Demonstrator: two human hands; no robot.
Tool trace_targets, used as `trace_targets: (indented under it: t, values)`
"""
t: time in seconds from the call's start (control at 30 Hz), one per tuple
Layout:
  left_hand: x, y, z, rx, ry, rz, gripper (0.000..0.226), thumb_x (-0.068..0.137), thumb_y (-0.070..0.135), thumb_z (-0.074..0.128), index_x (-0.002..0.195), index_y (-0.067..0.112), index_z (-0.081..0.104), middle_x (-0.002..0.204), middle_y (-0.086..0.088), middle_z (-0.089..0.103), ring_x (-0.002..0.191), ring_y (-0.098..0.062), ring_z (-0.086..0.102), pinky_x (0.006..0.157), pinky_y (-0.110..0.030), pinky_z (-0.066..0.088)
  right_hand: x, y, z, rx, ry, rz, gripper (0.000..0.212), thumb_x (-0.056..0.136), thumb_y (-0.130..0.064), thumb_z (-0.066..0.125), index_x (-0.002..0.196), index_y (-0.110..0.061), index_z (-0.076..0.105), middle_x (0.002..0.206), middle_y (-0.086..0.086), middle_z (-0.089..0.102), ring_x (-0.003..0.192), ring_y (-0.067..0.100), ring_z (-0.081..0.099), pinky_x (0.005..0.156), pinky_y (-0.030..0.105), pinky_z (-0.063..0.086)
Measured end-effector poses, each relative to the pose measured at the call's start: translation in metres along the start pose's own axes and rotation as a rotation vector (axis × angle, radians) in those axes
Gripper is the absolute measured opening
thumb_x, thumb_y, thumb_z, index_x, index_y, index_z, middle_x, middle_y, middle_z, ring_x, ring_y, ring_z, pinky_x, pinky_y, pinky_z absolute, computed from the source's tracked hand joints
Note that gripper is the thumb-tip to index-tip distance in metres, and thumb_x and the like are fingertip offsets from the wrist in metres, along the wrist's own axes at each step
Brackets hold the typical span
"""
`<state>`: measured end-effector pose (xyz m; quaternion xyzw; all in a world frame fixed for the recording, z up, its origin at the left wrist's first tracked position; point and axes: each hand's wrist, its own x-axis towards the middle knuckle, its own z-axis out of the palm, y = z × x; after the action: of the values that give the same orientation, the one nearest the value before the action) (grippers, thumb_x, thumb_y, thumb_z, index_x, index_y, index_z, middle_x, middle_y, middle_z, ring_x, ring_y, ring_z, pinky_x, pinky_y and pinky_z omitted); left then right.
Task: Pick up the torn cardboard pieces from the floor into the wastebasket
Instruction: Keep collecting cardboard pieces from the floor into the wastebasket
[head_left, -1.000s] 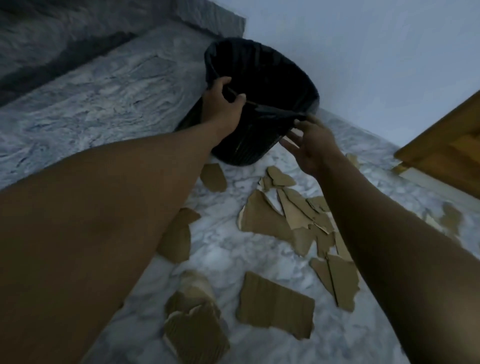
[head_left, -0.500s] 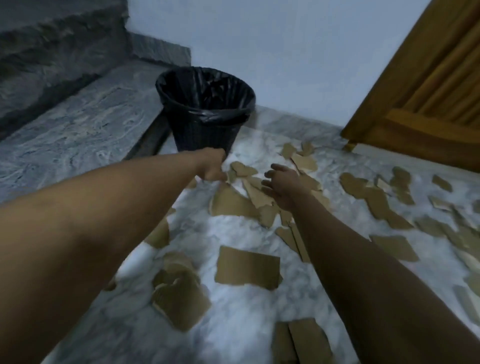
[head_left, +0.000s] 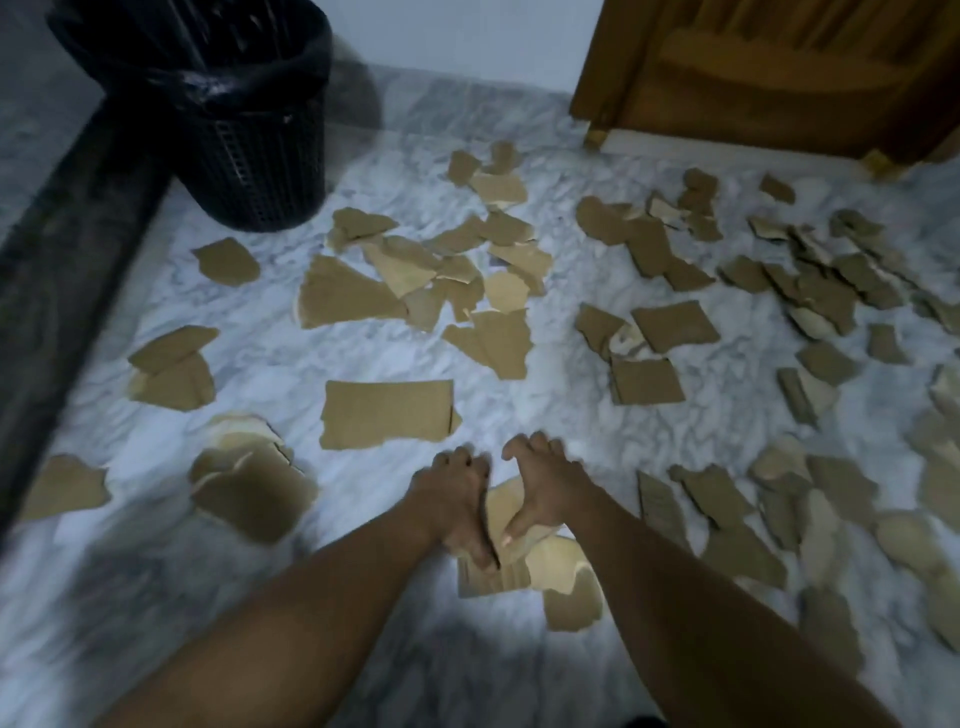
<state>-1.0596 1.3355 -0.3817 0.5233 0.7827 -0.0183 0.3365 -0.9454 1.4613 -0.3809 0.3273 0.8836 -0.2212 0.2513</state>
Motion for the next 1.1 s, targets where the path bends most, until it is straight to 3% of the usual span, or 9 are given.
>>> trace_targets:
  t: [0.1, 0.3, 0.37, 0.43, 0.53, 0.67, 0.8, 0.97, 1.1]
  values:
    - [0.006, 0.000, 0.018, 0.050, 0.091, 0.011, 0.109, 0.037, 0.061, 0.086, 0.128, 0.025, 0.039, 0.130, 0.000, 0.043, 0.120, -0.025, 0.044, 0.094, -0.046, 0.047, 0.004, 0.003, -0.006, 0.012, -0.043, -0.040, 0.083, 0.052, -0.043, 0.094, 0.118, -0.029, 0.046, 0.111, -0.008, 0.052, 0.113, 0.020, 0.050, 0.096, 0.045, 0.038]
    - [0.024, -0.011, 0.013, -0.370, 0.163, -0.041, 0.086, 0.059, 0.038, 0.088, 0.129, 0.022, 0.041, 0.115, 0.004, 0.061, 0.107, -0.019, 0.059, 0.092, -0.037, 0.049, 0.021, 0.028, -0.034, 0.289, 0.025, 0.034, 0.041, 0.074, -0.030, 0.087, 0.105, -0.008, 0.070, 0.103, 0.007, 0.070, 0.102, 0.028, 0.067, 0.084, 0.034, 0.050]
    - [0.035, -0.019, 0.004, -0.444, 0.146, -0.022, 0.053, 0.079, 0.027, 0.079, 0.121, 0.010, 0.050, 0.105, -0.005, 0.065, 0.103, -0.024, 0.063, 0.086, -0.029, 0.048, 0.008, 0.039, -0.054, 0.397, 0.004, 0.071, 0.035, 0.079, -0.031, 0.083, 0.106, -0.012, 0.071, 0.100, 0.005, 0.071, 0.100, 0.027, 0.069, 0.074, 0.028, 0.050]
    - [0.041, -0.027, -0.008, -0.438, 0.126, -0.040, 0.017, 0.091, 0.027, 0.065, 0.084, 0.014, 0.058, 0.076, -0.002, 0.060, 0.087, -0.030, 0.065, 0.074, -0.027, 0.045, -0.008, 0.045, -0.063, 0.353, -0.165, 0.173, 0.045, 0.079, -0.042, 0.081, 0.116, -0.021, 0.064, 0.104, 0.002, 0.066, 0.104, 0.027, 0.068, 0.075, 0.029, 0.053]
    - [0.039, -0.026, -0.028, -0.468, 0.063, -0.058, 0.033, 0.095, 0.030, 0.055, 0.065, 0.018, 0.053, 0.070, -0.002, 0.058, 0.079, -0.028, 0.061, 0.069, -0.028, 0.042, -0.019, 0.044, -0.040, 0.202, -0.292, 0.217, 0.054, 0.076, -0.047, 0.081, 0.120, -0.022, 0.063, 0.113, 0.000, 0.061, 0.108, 0.024, 0.063, 0.086, 0.032, 0.051]
    - [0.035, -0.010, -0.024, -0.156, -0.086, -0.019, 0.047, 0.088, 0.055, 0.054, 0.117, 0.018, 0.063, 0.134, -0.010, 0.051, 0.124, -0.031, 0.047, 0.099, -0.038, 0.042, -0.016, 0.032, 0.011, 0.118, -0.141, 0.187, 0.064, 0.062, -0.046, 0.088, 0.115, -0.019, 0.065, 0.119, 0.003, 0.051, 0.109, 0.025, 0.055, 0.095, 0.043, 0.050]
    - [0.030, 0.011, -0.002, 0.057, -0.025, 0.094, 0.062, 0.082, 0.049, 0.066, 0.134, 0.022, 0.046, 0.153, -0.003, 0.023, 0.136, -0.030, 0.026, 0.100, -0.047, 0.037, -0.015, 0.029, 0.019, 0.266, -0.051, 0.137, 0.054, 0.059, -0.021, 0.093, 0.101, -0.019, 0.059, 0.105, 0.002, 0.062, 0.097, 0.021, 0.063, 0.088, 0.039, 0.055]
    - [0.039, 0.006, 0.006, -0.118, 0.138, 0.192, 0.040, 0.068, 0.023, 0.081, 0.100, 0.017, 0.057, 0.110, -0.003, 0.057, 0.101, -0.026, 0.061, 0.082, -0.040, 0.053, -0.017, 0.049, -0.026, 0.332, -0.073, 0.147, 0.057, 0.065, -0.016, 0.091, 0.114, -0.007, 0.064, 0.105, 0.006, 0.065, 0.098, 0.025, 0.063, 0.081, 0.032, 0.050]
    - [0.045, 0.009, 0.000, -0.386, 0.138, 0.246, 0.034, 0.072, 0.006, 0.080, 0.090, 0.017, 0.054, 0.095, 0.000, 0.062, 0.091, -0.019, 0.063, 0.075, -0.024, 0.047, -0.025, 0.080, -0.055, 0.299, -0.164, 0.319, 0.054, 0.069, -0.037, 0.089, 0.108, -0.012, 0.061, 0.107, 0.014, 0.069, 0.094, 0.034, 0.070, 0.079, 0.038, 0.056]
